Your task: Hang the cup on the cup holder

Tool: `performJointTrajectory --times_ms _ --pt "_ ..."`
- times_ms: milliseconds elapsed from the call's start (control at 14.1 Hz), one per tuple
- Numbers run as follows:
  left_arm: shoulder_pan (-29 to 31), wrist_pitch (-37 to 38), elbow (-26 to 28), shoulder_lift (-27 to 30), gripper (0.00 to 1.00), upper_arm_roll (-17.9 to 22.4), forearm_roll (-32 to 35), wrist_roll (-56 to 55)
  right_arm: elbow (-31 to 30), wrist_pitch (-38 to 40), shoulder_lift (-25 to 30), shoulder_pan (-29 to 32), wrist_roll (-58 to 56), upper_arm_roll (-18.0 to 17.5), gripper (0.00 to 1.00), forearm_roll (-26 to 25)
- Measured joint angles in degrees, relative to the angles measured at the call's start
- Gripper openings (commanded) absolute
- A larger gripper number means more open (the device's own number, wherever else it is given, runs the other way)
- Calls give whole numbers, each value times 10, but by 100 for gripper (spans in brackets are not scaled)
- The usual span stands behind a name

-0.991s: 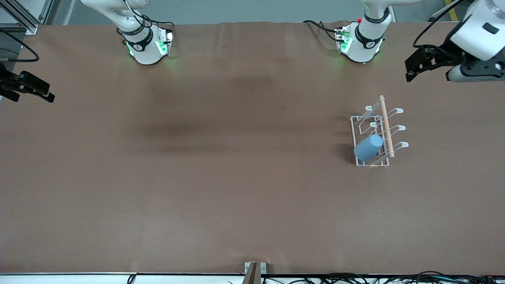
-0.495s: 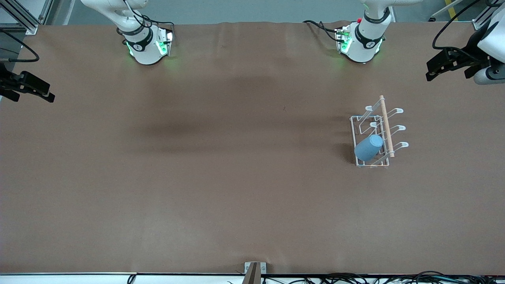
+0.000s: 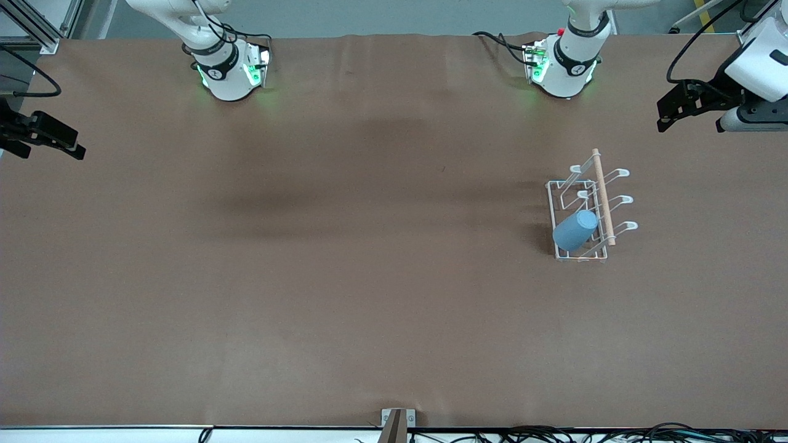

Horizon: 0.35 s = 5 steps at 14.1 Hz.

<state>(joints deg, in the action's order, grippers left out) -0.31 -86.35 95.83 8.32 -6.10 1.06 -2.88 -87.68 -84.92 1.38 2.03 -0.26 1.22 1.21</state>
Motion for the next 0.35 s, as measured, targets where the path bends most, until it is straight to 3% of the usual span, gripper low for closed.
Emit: performJointTrajectory --times_ms 354 --pt "0 -1 2 0 100 0 0 4 0 0 0 0 0 0 100 0"
